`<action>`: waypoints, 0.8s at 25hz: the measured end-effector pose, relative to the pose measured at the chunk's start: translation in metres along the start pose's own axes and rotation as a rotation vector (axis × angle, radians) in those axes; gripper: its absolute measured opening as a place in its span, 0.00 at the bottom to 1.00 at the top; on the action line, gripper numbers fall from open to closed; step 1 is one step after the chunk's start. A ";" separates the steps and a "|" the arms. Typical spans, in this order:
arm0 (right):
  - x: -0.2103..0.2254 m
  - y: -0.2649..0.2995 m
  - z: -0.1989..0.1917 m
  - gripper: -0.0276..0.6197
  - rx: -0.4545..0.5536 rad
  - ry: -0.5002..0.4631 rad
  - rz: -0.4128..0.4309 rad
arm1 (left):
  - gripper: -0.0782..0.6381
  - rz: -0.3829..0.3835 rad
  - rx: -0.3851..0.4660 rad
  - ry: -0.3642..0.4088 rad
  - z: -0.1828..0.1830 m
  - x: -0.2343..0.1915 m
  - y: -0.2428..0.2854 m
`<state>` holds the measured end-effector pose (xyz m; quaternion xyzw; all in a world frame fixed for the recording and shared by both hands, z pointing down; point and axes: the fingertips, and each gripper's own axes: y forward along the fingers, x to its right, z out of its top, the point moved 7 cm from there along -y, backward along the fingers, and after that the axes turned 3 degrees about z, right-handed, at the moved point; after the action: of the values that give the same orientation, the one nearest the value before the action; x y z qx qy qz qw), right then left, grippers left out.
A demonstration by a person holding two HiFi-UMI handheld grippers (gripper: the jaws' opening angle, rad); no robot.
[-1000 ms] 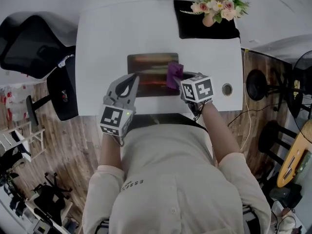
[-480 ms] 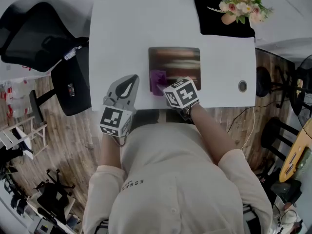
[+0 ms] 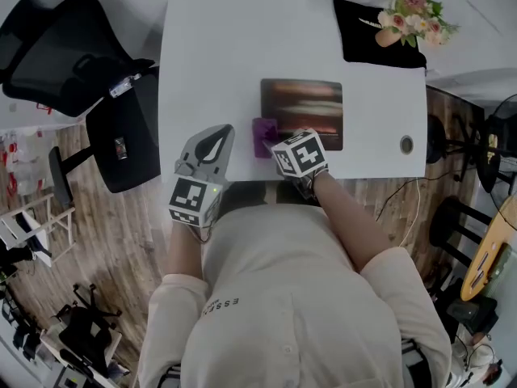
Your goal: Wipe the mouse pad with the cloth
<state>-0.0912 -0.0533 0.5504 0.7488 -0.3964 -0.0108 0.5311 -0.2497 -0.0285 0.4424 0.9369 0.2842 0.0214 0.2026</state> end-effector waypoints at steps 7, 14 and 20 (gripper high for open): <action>0.021 -0.014 -0.010 0.19 0.012 0.076 -0.019 | 0.11 -0.026 0.026 0.006 0.010 0.006 0.011; 0.051 -0.035 -0.023 0.19 0.028 0.093 -0.024 | 0.11 -0.048 0.023 0.014 0.016 0.026 0.034; 0.080 -0.060 -0.042 0.20 0.012 0.115 -0.063 | 0.11 -0.039 0.033 0.020 0.025 0.045 0.052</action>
<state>0.0167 -0.0613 0.5526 0.7634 -0.3414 0.0180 0.5480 -0.1810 -0.0522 0.4367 0.9341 0.3048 0.0221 0.1844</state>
